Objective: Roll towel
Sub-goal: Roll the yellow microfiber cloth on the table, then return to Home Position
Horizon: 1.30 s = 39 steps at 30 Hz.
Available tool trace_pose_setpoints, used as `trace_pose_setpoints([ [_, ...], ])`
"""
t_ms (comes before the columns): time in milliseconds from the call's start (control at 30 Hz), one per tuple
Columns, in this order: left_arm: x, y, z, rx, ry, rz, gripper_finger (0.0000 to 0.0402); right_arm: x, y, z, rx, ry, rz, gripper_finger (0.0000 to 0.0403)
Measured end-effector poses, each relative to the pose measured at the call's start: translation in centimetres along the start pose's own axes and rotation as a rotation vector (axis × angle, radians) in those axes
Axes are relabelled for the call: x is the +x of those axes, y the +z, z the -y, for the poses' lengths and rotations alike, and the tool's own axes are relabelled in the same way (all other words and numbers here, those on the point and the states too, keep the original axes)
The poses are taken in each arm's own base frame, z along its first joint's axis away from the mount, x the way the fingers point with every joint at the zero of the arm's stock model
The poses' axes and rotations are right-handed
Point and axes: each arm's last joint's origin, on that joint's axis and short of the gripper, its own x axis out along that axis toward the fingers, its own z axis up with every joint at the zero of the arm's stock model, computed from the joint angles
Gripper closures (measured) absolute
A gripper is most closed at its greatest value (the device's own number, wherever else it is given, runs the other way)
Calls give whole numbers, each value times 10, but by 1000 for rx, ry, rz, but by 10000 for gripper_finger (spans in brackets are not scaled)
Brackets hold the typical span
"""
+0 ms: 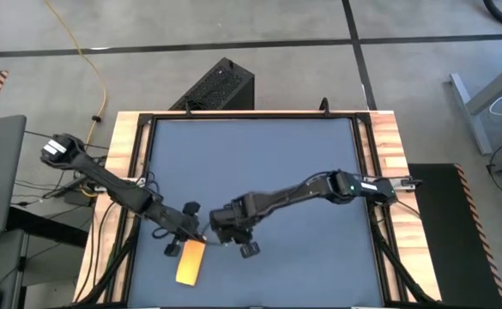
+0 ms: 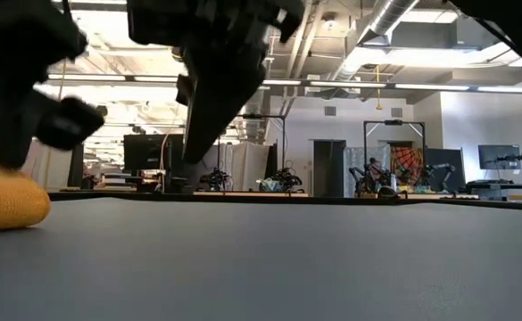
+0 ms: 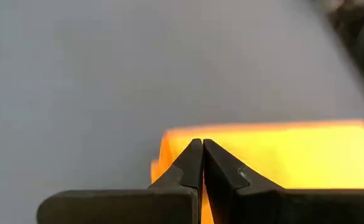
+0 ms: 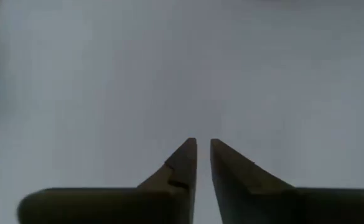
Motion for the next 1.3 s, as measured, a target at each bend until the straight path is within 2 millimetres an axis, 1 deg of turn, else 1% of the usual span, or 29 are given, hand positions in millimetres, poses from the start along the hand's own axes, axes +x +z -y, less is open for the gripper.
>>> trace_pose_setpoints([
  [67, 5, -7, -1, -6, 18, -70, 401, 8, 0, -11, -13, -42, 0, 344],
  [167, 8, -17, -4, -25, 66, -164, 401, 13, -2, -23, -8, -63, -11, 368],
  [267, 7, -18, -5, -26, 90, -163, 401, 13, 0, -30, 21, -81, 3, 388],
  [367, 4, -17, -4, -36, 85, -156, 401, 14, -1, -36, 22, -85, -13, 392],
  [433, -1, -16, -2, -34, 83, -145, 401, 14, -3, -36, 25, -118, -37, 383],
  [500, -7, -13, 1, -29, 81, -109, 401, 7, -5, -37, 36, -153, -52, 373],
  [567, -16, -9, 2, -26, 79, -64, 401, -4, -6, -38, 42, -166, -41, 367],
  [667, -31, -3, 4, -25, 82, 22, 401, -20, -15, -40, 43, -184, -7, 371],
  [800, -51, 3, 4, -8, 123, 132, 401, -32, -44, -40, 73, -193, 122, 386],
  [867, -59, 6, 3, 9, 175, 191, 401, -44, -65, -39, 107, -220, 224, 388],
  [933, -65, 10, 1, 30, 225, 259, 401, -56, -86, -36, 150, -286, 342, 384],
  [1033, -69, 19, -2, 89, 268, 347, 401, -67, -121, -34, 210, -396, 516, 373],
  [1167, -73, 34, -14, 146, 343, 454, 401, -78, -162, -32, 235, -463, 764, 372],
  [1233, -75, 38, -24, 155, 393, 477, 401, -82, -181, -27, 228, -485, 843, 378],
  [1300, -81, 40, -34, 144, 410, 495, 401, -86, -202, -21, 251, -509, 864, 384],
])
